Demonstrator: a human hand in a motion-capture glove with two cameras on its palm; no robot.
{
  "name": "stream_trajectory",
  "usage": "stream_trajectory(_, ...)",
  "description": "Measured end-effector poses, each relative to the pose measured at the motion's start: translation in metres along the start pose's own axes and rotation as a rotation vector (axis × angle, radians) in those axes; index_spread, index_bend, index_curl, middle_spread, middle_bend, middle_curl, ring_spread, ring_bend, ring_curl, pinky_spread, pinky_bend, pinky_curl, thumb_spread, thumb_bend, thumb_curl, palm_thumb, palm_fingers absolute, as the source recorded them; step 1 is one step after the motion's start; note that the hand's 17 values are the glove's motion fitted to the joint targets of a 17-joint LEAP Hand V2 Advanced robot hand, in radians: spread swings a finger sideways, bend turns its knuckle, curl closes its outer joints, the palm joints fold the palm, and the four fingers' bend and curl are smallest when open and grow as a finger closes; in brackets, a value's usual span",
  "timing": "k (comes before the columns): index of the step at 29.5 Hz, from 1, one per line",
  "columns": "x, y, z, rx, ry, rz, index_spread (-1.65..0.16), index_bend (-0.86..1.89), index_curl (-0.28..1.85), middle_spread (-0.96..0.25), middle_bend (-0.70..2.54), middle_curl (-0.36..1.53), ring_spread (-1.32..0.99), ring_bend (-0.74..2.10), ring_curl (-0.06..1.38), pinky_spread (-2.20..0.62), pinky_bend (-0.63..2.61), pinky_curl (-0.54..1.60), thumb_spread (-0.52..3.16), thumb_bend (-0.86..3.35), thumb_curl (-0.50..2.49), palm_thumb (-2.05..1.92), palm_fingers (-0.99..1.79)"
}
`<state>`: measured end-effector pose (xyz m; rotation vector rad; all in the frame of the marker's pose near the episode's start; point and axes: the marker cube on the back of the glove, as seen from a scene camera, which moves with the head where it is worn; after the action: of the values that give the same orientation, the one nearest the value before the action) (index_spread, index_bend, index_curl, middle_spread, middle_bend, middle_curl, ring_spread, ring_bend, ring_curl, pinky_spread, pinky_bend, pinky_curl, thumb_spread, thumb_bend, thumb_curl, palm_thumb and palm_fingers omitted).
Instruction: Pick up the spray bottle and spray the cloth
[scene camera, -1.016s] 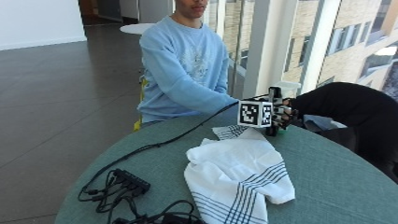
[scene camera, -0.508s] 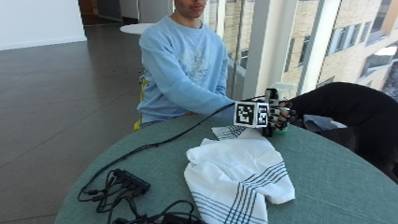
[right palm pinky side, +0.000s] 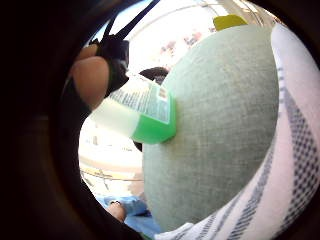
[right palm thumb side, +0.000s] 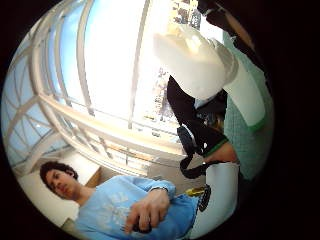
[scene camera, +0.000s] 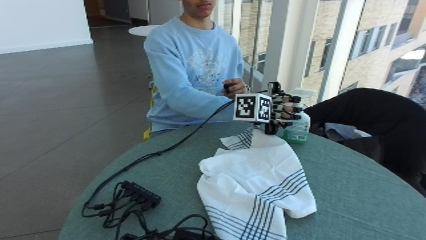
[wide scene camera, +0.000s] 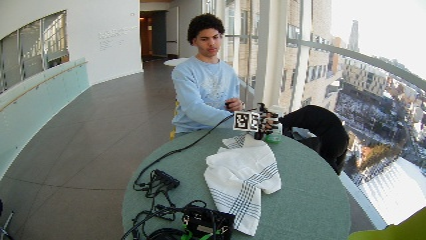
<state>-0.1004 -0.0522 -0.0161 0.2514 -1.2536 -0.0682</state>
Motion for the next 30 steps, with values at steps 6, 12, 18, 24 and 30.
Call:
stream_trajectory(6, -0.019, 0.024, -0.04, 0.01, -0.044, 0.003, -0.35, 0.08, 0.22, -0.08, 0.25, 0.42, -0.06, 0.38, 0.37, 0.13, 0.38, 0.39, 0.95, -0.03, 0.42, 0.84, 0.66)
stream_trajectory(12, -0.015, 0.072, -0.086, 0.012, 0.14, 0.009, -0.36, 0.1, 0.22, -0.07, 0.24, 0.42, -0.05, 0.37, 0.36, 0.15, 0.38, 0.38, 0.96, -0.03, 0.4, 0.82, 0.65)
stream_trajectory(18, 0.011, 0.13, -0.13, 0.005, 0.449, 0.042, -0.36, 0.14, 0.23, -0.07, 0.25, 0.42, -0.04, 0.34, 0.35, 0.16, 0.35, 0.37, 0.96, -0.03, 0.39, 0.81, 0.64)
stream_trajectory(24, 0.029, 0.173, -0.161, 0.005, 0.594, 0.07, -0.36, 0.15, 0.25, -0.07, 0.25, 0.42, -0.04, 0.32, 0.35, 0.19, 0.31, 0.36, 0.97, -0.03, 0.38, 0.79, 0.64)
stream_trajectory(30, 0.035, 0.198, -0.172, 0.01, 0.675, 0.073, -0.36, 0.15, 0.26, -0.07, 0.25, 0.42, -0.03, 0.3, 0.34, 0.2, 0.27, 0.35, 0.98, -0.03, 0.37, 0.78, 0.65)
